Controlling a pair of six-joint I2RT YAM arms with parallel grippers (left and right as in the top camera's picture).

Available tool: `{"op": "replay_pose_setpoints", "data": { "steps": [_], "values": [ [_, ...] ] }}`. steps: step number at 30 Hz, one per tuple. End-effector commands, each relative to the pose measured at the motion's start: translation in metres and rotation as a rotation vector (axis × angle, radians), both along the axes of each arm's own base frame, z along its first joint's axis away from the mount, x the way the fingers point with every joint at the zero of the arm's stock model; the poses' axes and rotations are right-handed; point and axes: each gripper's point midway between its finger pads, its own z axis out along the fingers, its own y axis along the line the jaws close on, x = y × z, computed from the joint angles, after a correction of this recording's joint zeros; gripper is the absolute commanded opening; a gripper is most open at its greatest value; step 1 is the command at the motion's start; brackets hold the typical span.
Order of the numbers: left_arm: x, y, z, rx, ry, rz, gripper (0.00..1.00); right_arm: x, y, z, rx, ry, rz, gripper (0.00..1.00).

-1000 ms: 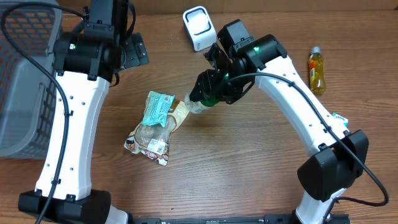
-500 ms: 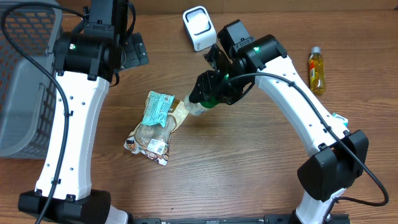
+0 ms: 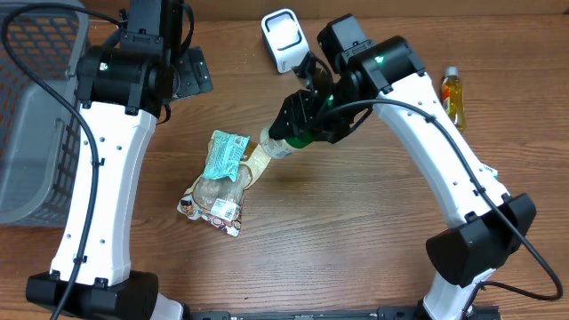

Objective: Scan the item barcode
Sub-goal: 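Carry the jar with the right gripper up to the white scanner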

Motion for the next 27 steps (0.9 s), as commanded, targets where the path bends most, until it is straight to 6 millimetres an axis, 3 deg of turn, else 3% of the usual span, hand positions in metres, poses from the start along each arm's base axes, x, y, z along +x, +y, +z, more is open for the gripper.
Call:
{"op": "replay_pose_setpoints", "data": {
  "steps": [1,7,20,27],
  "values": [
    [-0.003,0.002,0.016,0.012,-0.042,-0.005,1.00,0.007,-0.004,0.041,0.073,-0.094,-0.007,0.04],
    [-0.003,0.002,0.016,0.012,-0.042,-0.005,1.00,0.033,-0.009,0.052,0.110,-0.191,-0.042,0.04],
    [-0.003,0.002,0.016,0.012,-0.041,-0.005,0.99,0.139,-0.015,0.078,0.021,-0.659,-0.212,0.04],
    [-0.003,0.002,0.016,0.012,-0.041,-0.006,1.00,0.181,-0.001,0.069,0.044,-0.784,-0.205,0.04]
  ]
}}
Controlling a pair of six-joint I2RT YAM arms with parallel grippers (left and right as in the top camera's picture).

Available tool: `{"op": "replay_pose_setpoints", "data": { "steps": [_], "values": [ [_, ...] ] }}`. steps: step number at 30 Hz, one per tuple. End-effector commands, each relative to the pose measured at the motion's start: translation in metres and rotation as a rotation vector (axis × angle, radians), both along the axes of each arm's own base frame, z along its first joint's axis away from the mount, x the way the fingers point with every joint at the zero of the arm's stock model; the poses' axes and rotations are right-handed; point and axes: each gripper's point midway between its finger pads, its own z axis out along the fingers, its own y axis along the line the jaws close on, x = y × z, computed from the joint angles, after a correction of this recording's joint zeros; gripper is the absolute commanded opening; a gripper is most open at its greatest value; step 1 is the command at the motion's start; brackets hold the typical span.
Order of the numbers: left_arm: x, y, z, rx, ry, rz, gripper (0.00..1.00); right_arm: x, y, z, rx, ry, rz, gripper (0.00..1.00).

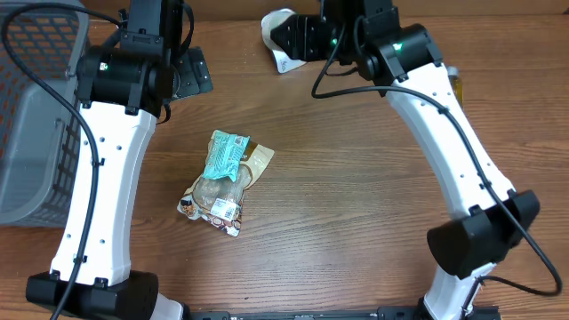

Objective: Scan the item barcode
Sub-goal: 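Carry the jar with the right gripper up to the white scanner, then hold the jar label in front of the scanner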

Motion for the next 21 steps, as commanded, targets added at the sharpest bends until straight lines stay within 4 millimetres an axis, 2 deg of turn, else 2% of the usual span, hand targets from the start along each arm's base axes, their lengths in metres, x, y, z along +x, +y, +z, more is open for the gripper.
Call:
{"op": "replay_pose_setpoints", "data": {
  "steps": [1,8,15,17,21],
  "values": [
    [-0.003,0.002,0.016,0.012,-0.041,-0.005,1.00,0.024,0.007,-0.006,-0.032,-0.081,0.009,0.04],
    [-0.003,0.002,0.016,0.012,-0.041,-0.006,0.99,0.070,0.025,-0.049,-0.056,-0.179,0.040,0.04],
    [-0.003,0.002,0.016,0.012,-0.042,-0.005,1.00,0.107,0.039,-0.088,-0.034,-0.249,0.025,0.04],
    [-0.003,0.002,0.016,0.012,-0.041,-0.005,1.00,0.123,0.034,-0.100,-0.060,-0.278,-0.034,0.04],
    [-0.003,0.002,0.016,0.011,-0.041,-0.005,1.00,0.143,0.021,-0.109,-0.103,-0.328,-0.140,0.04]
  ]
}}
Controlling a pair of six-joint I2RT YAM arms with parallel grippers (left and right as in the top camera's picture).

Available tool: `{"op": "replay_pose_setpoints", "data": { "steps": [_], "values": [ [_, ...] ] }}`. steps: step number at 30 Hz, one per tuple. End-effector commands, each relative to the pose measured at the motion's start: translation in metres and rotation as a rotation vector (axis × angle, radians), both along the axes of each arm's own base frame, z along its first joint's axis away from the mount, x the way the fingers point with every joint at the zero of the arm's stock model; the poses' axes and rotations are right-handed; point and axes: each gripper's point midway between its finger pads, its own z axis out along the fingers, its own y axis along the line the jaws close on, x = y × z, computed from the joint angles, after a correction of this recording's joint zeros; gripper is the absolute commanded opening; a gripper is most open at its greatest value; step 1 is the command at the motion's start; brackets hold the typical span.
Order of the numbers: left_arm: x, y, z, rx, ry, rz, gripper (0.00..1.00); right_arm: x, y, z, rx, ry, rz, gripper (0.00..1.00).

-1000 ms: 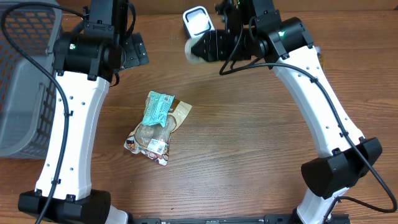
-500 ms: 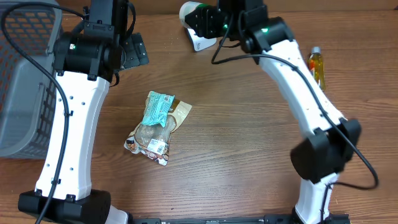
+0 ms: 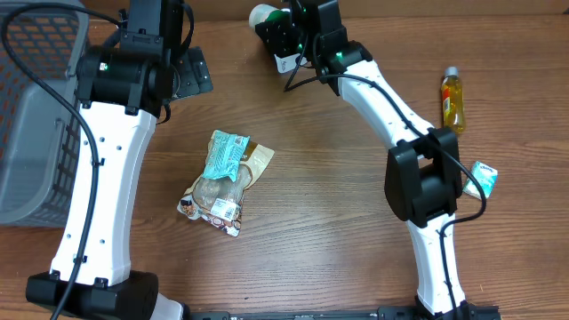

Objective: Scan the item barcode
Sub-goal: 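Hold the jar label in front of the scanner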

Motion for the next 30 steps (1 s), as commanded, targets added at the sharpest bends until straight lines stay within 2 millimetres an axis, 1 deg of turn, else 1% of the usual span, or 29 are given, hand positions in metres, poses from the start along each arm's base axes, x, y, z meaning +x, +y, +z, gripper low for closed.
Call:
{"op": "replay_pose_setpoints", "data": {
  "steps": [1,4,6,12,15,19,23,26,28,29,30],
  "values": [
    [-0.003,0.002,0.016,0.012,-0.041,-0.005,1.00,0.025,-0.014,0.013,-0.025,-0.107,-0.121,0.04],
    [-0.003,0.002,0.016,0.012,-0.041,-0.006,1.00,0.034,-0.017,0.019,-0.036,-0.172,-0.151,0.04],
    [-0.003,0.003,0.016,0.012,-0.042,-0.005,1.00,0.039,-0.018,0.025,-0.054,-0.229,-0.149,0.04],
    [-0.003,0.002,0.016,0.012,-0.041,-0.006,1.00,0.047,-0.022,0.029,-0.099,-0.301,-0.169,0.04],
    [-0.003,0.002,0.016,0.012,-0.041,-0.005,1.00,0.051,-0.025,0.021,-0.110,-0.307,-0.195,0.04],
    [-0.003,0.002,0.016,0.012,-0.042,-0.006,1.00,0.053,-0.026,0.005,-0.122,-0.286,-0.194,0.04],
    [-0.003,0.002,0.016,0.012,-0.041,-0.005,1.00,0.056,-0.029,0.008,-0.123,-0.300,-0.218,0.04],
    [-0.003,0.002,0.016,0.012,-0.042,-0.005,0.99,0.054,-0.029,0.027,-0.107,-0.328,-0.222,0.04],
    [-0.003,0.002,0.016,0.012,-0.042,-0.006,1.00,0.051,-0.031,0.046,-0.097,-0.346,-0.224,0.04],
    [-0.003,0.002,0.016,0.012,-0.042,-0.005,1.00,0.044,-0.034,0.075,-0.083,-0.373,-0.229,0.04],
    [-0.003,0.002,0.016,0.012,-0.041,-0.005,1.00,0.040,-0.036,0.090,-0.076,-0.384,-0.231,0.04]
  ]
}}
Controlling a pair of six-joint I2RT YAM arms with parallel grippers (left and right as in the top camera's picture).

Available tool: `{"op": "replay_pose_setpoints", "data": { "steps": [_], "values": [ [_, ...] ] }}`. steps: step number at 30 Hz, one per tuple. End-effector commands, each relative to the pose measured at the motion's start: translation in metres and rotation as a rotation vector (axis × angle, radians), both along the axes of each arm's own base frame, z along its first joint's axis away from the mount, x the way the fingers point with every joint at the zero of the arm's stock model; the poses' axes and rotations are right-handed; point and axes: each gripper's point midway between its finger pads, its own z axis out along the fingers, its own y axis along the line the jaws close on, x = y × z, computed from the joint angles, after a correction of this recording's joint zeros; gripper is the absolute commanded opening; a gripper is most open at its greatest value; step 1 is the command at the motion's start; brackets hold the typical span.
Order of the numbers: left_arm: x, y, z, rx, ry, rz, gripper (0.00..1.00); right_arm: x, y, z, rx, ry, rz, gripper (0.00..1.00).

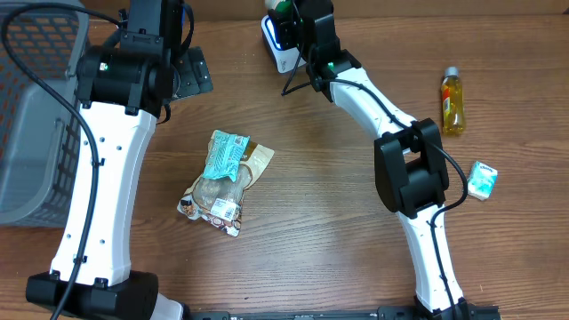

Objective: Scan the item barcode
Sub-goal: 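Hold the jar label in front of the scanner, then carry the jar right and set it on the table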

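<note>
The white barcode scanner (284, 57) stands at the far edge of the table, just right of centre. My right gripper (289, 20) reaches over its top, shut on a small green-and-white bottle (282, 7). Only a green sliver of the bottle shows at the frame's top edge; its label and barcode are hidden. My left gripper (188, 76) hangs at the back left, away from the scanner. Its fingers are too dark to read.
Two snack bags (222, 174) lie overlapped in the middle left. A yellow bottle (452, 100) lies at the far right, with a small teal box (483, 180) nearer. A grey mesh basket (27, 133) fills the left edge.
My right gripper has shifted slightly right and turned, now over the scanner's top. The bottle's white end, then visible left of the scanner, is hidden; only green shows. The left arm has not moved.
My right gripper first held the green-and-white bottle just off the snack bags at mid-table. It then had the bottle at the scanner at the far edge. Later the bottle's white end showed left of the scanner, and now the bottle is above the scanner.
</note>
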Motion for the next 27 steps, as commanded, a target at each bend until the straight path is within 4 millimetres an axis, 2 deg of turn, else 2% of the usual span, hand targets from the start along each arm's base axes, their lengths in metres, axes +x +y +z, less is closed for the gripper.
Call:
{"op": "replay_pose_setpoints", "data": {
  "steps": [1,4,6,10,12,14,18,22,27],
  "values": [
    [-0.003,0.002,0.016,0.012,-0.041,-0.005,0.99,-0.015,-0.011,0.119,0.056,-0.153,-0.017,0.04],
    [-0.003,0.002,0.016,0.012,-0.041,-0.005,1.00,-0.036,-0.019,0.153,0.047,-0.130,-0.017,0.04],
    [-0.003,0.002,0.016,0.012,-0.041,-0.005,1.00,-0.053,-0.028,0.166,0.026,-0.082,-0.018,0.04],
    [-0.003,0.002,0.016,0.012,-0.041,-0.005,1.00,-0.090,-0.054,0.168,-0.032,0.073,-0.036,0.04],
    [-0.003,0.002,0.016,0.012,-0.042,-0.005,1.00,-0.110,-0.071,0.157,-0.070,0.178,-0.054,0.04],
    [-0.003,0.002,0.016,0.012,-0.041,-0.005,0.99,-0.130,-0.092,0.136,-0.081,0.320,-0.096,0.04],
    [-0.003,0.002,0.016,0.011,-0.042,-0.005,1.00,-0.171,-0.143,0.081,-0.119,0.636,-0.215,0.04],
    [-0.003,0.002,0.016,0.012,-0.041,-0.005,1.00,-0.217,-0.195,0.036,-0.176,0.937,-0.323,0.04],
    [-0.003,0.002,0.016,0.012,-0.042,-0.005,1.00,-0.257,-0.241,0.001,-0.213,1.202,-0.412,0.04]
  ]
}}
